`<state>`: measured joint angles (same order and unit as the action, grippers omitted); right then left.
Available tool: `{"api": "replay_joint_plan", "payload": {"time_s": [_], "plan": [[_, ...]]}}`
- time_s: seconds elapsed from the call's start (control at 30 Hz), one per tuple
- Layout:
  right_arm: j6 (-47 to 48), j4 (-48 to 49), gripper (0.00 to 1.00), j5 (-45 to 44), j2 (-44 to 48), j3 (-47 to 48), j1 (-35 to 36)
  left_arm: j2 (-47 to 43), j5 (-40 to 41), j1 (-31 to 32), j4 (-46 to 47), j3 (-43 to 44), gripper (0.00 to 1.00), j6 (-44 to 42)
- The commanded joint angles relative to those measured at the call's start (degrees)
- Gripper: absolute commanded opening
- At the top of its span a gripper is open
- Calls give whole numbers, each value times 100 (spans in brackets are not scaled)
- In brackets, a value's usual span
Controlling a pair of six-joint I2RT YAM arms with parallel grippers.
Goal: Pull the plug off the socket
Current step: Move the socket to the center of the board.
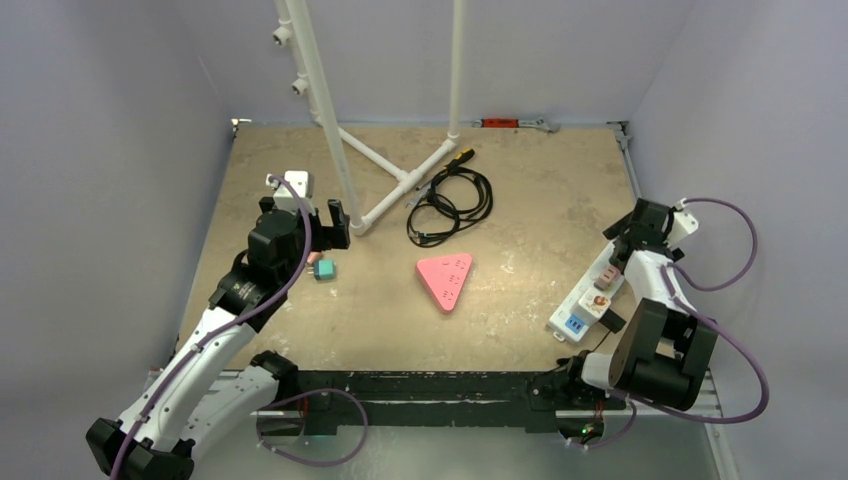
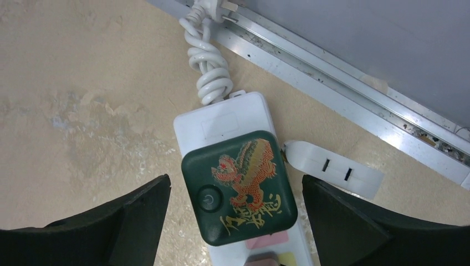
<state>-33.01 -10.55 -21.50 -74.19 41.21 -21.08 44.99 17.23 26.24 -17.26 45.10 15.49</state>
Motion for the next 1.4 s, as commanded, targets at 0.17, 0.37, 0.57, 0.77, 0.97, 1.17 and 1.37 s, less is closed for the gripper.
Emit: {"api": "replay_joint_plan", "payload": {"time_s": [0.17,0.37,0.57,0.77,0.97,1.17,1.37], "plan": [[244,268,89,168,-222,309,-36,-56,-53,-49,151,-13,99,69],[367,261,76,316,-33,246,-33,-87,-50,-49,141,-19,99,69],[645,364,64,678,123,147,-35,-97,-45,-49,144,-18,99,61],[853,571,54,1518,192,44,32,-94,-12,-49,142,-17,99,58],[752,602,51,1603,352,-30,546,-27,-50,-49,145,-6,99,60],[148,656,49,1202,515,-12,1402,0,-70,-49,152,-4,99,60],[-453,726,49,671,-17,387,2493,18,-97,-49,153,6,99,65]]}}
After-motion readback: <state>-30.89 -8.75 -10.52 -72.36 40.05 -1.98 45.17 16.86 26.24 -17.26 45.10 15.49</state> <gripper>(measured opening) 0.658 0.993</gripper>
